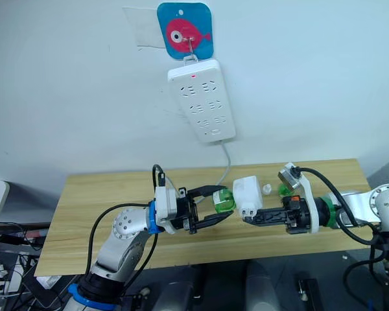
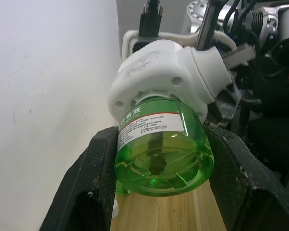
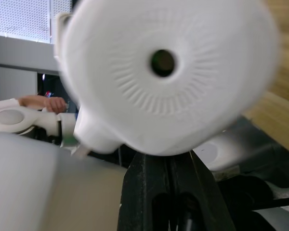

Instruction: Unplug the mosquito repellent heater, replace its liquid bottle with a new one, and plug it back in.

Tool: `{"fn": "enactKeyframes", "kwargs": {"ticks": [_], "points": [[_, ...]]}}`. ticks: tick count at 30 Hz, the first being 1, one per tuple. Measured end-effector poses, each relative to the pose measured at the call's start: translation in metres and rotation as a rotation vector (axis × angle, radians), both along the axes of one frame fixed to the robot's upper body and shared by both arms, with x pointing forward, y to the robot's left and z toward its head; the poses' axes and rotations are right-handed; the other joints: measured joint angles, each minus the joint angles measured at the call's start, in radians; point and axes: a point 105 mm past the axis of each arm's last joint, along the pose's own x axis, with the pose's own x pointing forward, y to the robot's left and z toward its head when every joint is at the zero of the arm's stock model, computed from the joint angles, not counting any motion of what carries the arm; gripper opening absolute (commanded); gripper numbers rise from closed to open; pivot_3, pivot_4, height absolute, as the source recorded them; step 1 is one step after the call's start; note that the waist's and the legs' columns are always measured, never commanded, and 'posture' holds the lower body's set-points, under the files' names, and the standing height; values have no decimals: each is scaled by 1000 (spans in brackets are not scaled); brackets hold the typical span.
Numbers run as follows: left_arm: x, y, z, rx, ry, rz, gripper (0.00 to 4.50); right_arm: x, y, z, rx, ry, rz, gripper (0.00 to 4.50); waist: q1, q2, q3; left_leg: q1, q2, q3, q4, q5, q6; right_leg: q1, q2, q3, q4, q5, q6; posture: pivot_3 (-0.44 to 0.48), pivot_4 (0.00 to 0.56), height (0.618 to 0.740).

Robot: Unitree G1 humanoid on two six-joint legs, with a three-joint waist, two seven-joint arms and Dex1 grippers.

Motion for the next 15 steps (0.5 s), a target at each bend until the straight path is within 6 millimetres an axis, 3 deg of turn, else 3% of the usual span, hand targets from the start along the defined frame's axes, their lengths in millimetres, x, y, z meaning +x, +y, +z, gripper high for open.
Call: {"fn": "enactKeyframes", "kwargs": {"ticks": [15], "points": [[-1, -1, -1, 2, -8, 2, 2251, -13, 5, 23, 36, -60, 76, 50, 1, 0, 0, 0, 0, 0, 0, 0, 0, 0, 0, 0, 0, 0, 0, -87, 286, 740]]}}
